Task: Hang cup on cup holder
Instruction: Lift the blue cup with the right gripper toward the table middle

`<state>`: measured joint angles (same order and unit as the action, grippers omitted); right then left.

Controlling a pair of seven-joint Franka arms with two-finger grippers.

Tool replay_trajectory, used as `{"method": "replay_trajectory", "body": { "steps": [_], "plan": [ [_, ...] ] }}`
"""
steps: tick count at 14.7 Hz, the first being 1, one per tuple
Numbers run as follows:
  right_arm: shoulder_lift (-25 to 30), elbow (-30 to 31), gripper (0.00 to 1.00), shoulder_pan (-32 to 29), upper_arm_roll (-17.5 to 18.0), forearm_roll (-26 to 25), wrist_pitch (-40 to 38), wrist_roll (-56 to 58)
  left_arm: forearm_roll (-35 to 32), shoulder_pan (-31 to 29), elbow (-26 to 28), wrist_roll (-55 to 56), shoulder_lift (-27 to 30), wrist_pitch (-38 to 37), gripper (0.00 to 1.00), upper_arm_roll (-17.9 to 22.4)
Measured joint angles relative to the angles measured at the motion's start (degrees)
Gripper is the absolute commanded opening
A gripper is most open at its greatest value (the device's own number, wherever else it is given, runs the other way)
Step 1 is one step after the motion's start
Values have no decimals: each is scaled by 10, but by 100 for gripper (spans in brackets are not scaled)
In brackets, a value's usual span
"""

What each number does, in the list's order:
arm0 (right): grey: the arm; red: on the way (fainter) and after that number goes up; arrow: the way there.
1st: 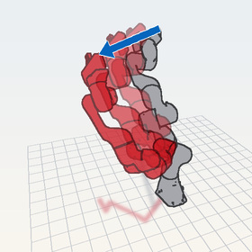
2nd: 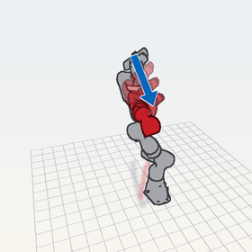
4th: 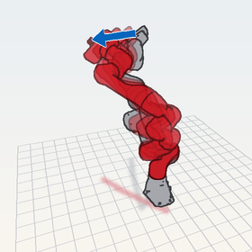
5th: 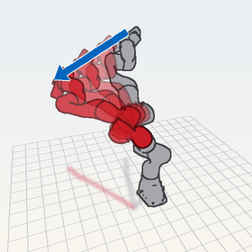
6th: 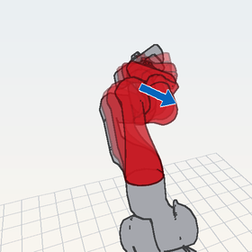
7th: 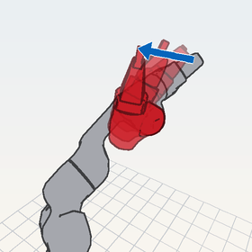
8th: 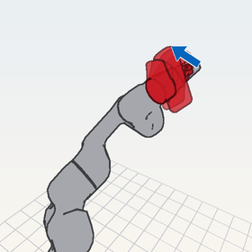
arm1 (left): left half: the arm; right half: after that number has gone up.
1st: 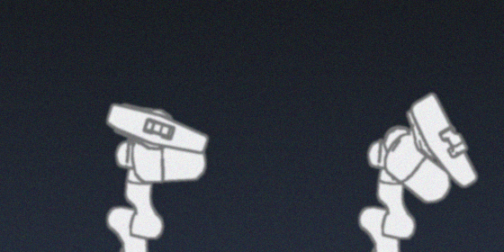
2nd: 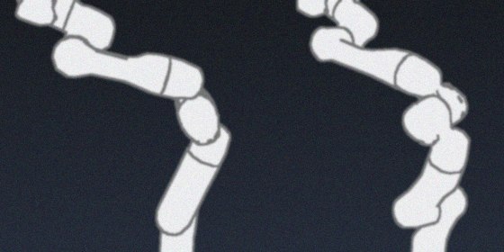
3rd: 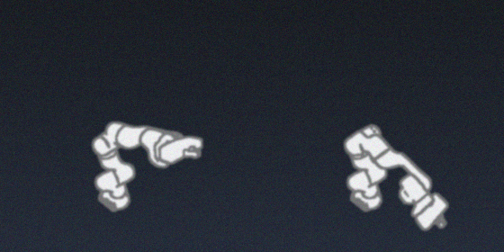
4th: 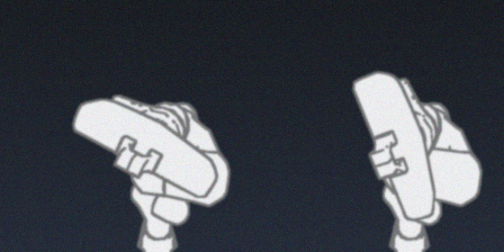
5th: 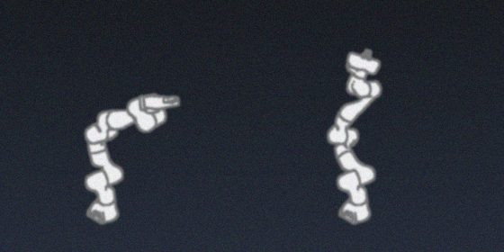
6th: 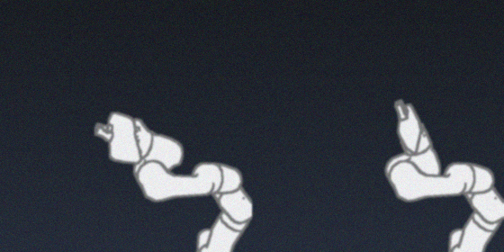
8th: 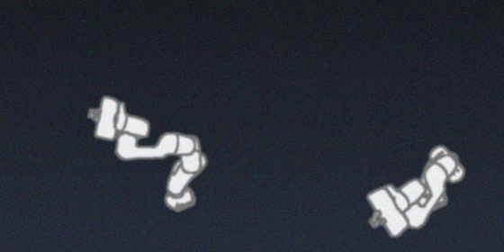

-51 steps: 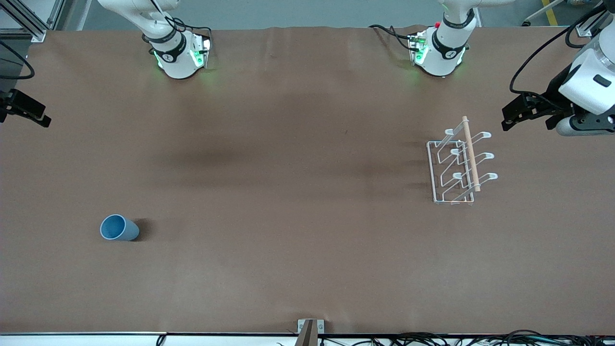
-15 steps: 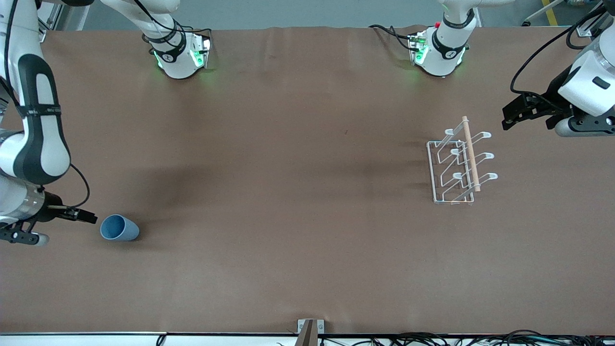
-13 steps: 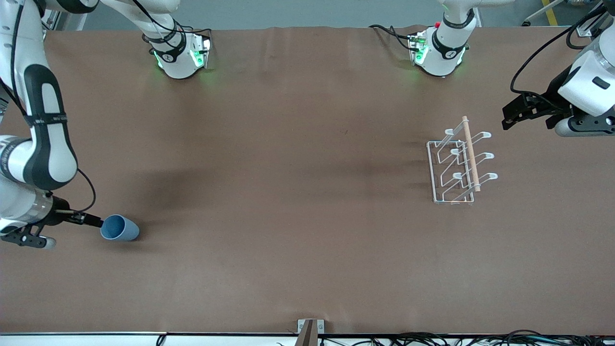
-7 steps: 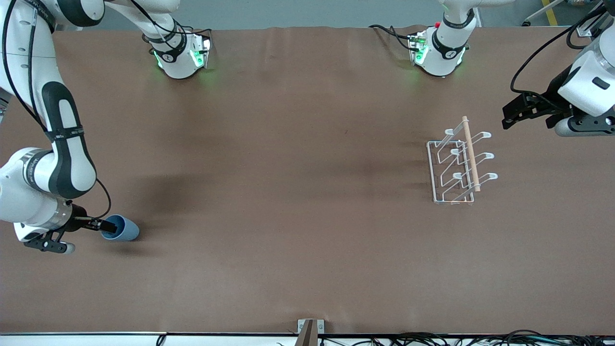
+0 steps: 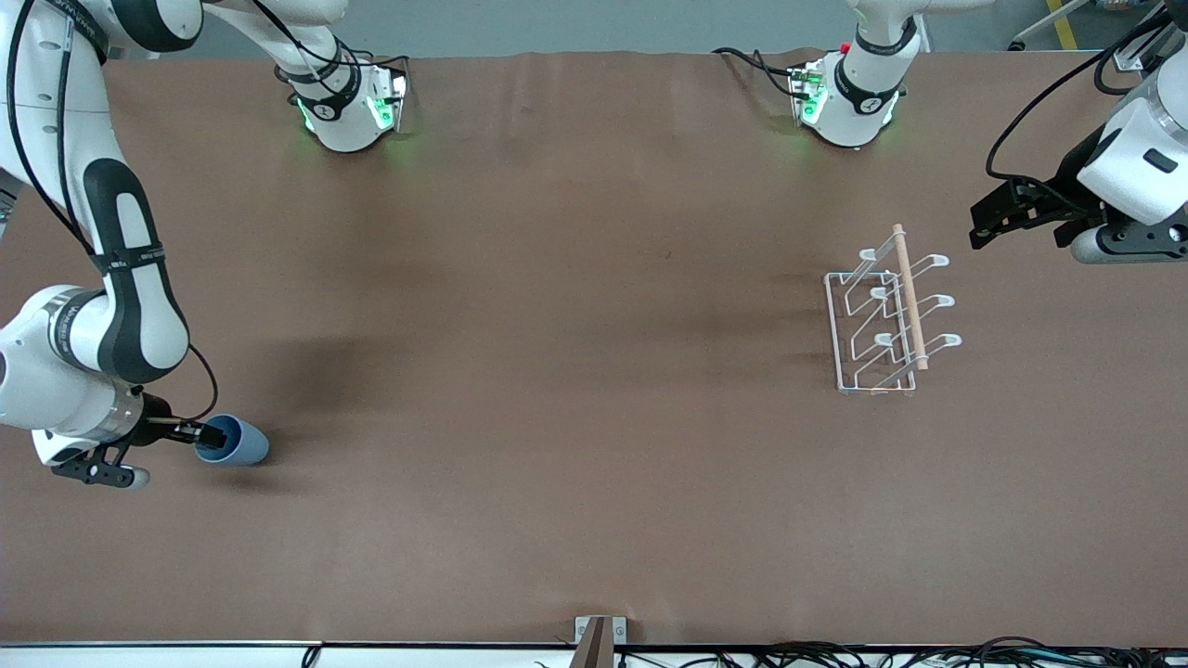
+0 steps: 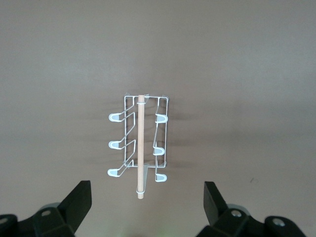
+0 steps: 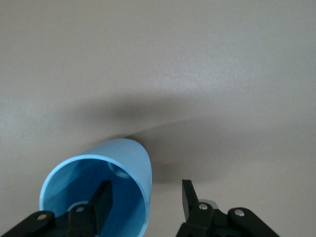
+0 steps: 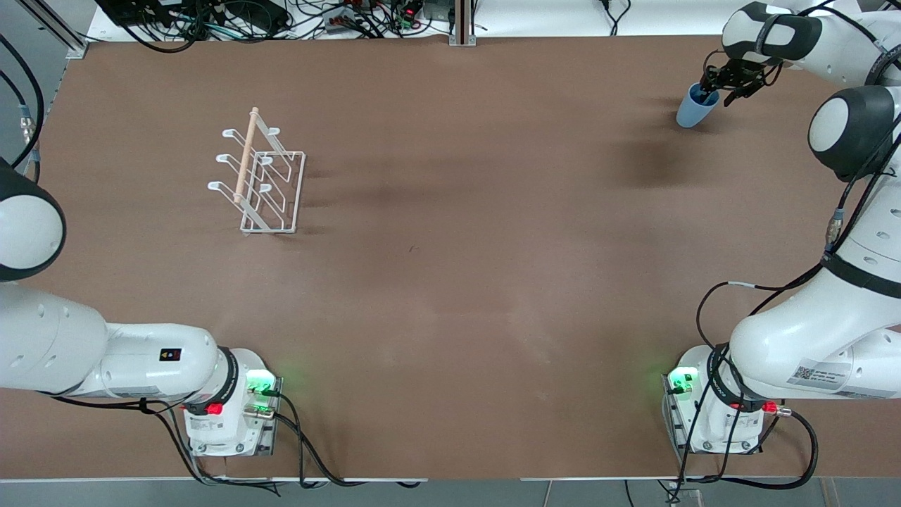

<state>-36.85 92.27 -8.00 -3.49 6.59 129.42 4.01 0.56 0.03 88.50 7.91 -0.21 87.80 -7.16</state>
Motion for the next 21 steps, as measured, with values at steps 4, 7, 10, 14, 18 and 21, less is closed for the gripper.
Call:
{"method": "replay_trajectory", "body": {
  "steps": [4,7,10,14,18,21],
  "plan": [
    [0,2,2,1,0,0,0,3,0,0,0,0,0,0,100,0],
    [0,2,0,1,0,0,0,9,0,0,0,0,0,0,100,0],
    [2,-1,0,2,0,0,-2,10,0,0,0,0,0,0,100,0],
    [43,-18,0,26,5,22,-96,8,0,0,0,0,-1,-1,100,0],
    [128,-19,0,70,6,160,-230,-3,2,0,0,-10,-2,-1,100,0],
    [179,2,1,93,7,288,-282,-3,6,3,0,-16,-2,-9,100,-2]
  ]
}}
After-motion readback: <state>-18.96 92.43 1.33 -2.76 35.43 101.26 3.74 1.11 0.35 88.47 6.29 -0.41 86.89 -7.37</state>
